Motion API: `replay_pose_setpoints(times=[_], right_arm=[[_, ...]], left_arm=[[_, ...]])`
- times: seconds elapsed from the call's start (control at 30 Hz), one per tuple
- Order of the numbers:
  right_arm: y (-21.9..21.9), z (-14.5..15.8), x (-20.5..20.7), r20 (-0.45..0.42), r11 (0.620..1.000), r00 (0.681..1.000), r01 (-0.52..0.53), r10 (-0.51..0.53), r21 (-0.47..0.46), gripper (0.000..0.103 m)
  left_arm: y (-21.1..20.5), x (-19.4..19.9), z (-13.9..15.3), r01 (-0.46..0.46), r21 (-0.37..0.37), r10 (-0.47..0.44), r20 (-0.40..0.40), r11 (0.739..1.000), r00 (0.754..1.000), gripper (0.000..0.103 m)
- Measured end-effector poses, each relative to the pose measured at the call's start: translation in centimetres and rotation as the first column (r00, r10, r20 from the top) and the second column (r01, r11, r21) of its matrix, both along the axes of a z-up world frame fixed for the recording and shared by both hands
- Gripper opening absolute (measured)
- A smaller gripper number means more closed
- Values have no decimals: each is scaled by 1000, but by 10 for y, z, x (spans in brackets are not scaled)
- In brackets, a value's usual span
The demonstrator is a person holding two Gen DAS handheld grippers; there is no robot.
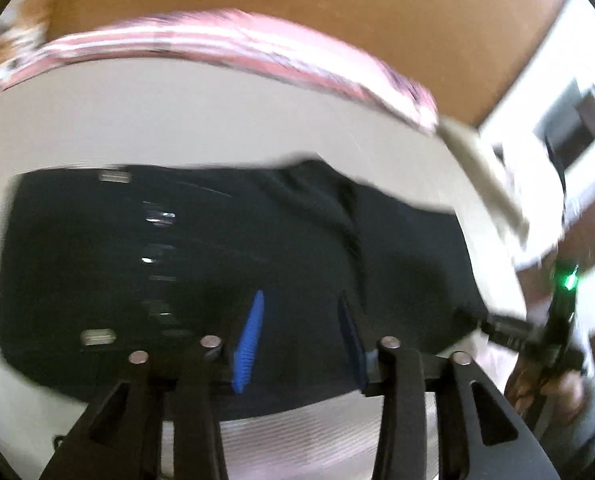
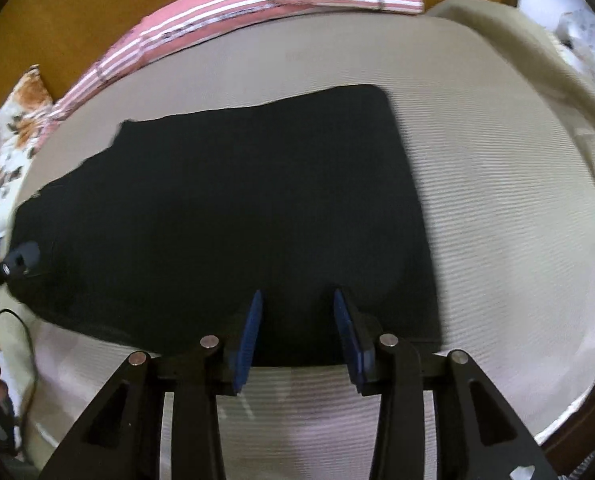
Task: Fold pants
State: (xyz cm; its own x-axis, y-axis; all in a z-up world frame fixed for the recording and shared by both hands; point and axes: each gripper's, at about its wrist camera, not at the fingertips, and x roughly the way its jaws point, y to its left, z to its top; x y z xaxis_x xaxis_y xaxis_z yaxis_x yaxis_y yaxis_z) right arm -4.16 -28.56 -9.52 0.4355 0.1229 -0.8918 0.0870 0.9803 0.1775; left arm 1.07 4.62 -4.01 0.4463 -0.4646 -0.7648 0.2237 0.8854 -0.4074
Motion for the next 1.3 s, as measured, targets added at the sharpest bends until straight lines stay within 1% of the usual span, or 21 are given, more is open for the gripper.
replay_pose_setpoints(times=[0.07,0.1,0.17,0.2,0.27,0.37,0.43,0.47,0.5,0.57,0.63,0.7,0.77,0.87,0.9,1.0,1.13,1.2,1.23,1.27,1.3], right_arm=[[18,-2,4,-4,999,999,-38,38,20,37],[27,-4,7,-7,998,998,-56,56,24,37],[47,-6,14,-7,995,995,-98,98,20,37],[57,-6,17,-7,993,993,-120,120,18,37],[76,-6,23,-8,987,987,-161,161,15,37],[102,-6,29,-17,976,976,-215,216,38,37],[116,-6,32,-17,970,971,-237,238,42,38],[122,-6,34,-17,968,969,-247,248,52,39],[126,-6,35,-19,966,967,-252,253,58,39],[135,-6,36,-22,964,965,-259,261,67,43],[141,-5,38,-24,962,964,-263,265,75,46],[145,-5,40,-25,961,963,-265,268,80,47],[147,-5,43,-26,960,963,-265,268,87,47],[147,-6,47,-29,961,964,-261,265,95,47],[148,-6,48,-30,961,965,-258,262,99,47],[148,-6,51,-30,961,965,-254,259,106,46],[144,-7,50,-27,962,967,-250,254,108,46],[146,-7,53,-25,962,968,-247,251,113,47],[147,-7,54,-26,962,968,-247,251,114,47],[148,-8,55,-26,962,968,-247,251,115,47],[149,-8,56,-28,962,967,-248,252,116,47]], left_arm=[[41,-4,9,-81,-40,81,8,996,997,45],[58,-7,10,-119,-48,119,4,992,993,46],[98,-14,7,-209,-54,208,-27,976,978,47],[110,-15,4,-237,-56,235,-44,970,971,47],[141,-26,-7,-318,-70,310,-105,945,945,47],[174,-41,-27,-409,-139,379,-201,902,903,48],[186,-48,-39,-447,-195,392,-264,873,881,48],[192,-51,-48,-470,-242,392,-307,849,867,48],[194,-52,-51,-479,-267,389,-328,836,861,48],[197,-54,-60,-507,-304,390,-370,807,843,48],[200,-53,-66,-525,-309,400,-384,793,832,48],[202,-51,-70,-535,-317,404,-395,783,825,48],[203,-50,-74,-551,-333,410,-409,765,816,48],[201,-48,-82,-556,-339,409,-417,759,812,48],[201,-48,-86,-559,-350,407,-422,751,810,48],[201,-46,-90,-558,-372,405,-416,742,815,48],[202,-46,-93,-549,-401,404,-392,733,826,49],[204,-46,-94,-541,-417,408,-369,731,835,49],[204,-46,-94,-537,-432,415,-349,724,840,49],[203,-45,-94,-534,-436,419,-338,724,843,49],[200,-45,-93,-523,-436,420,-316,732,851,49]])
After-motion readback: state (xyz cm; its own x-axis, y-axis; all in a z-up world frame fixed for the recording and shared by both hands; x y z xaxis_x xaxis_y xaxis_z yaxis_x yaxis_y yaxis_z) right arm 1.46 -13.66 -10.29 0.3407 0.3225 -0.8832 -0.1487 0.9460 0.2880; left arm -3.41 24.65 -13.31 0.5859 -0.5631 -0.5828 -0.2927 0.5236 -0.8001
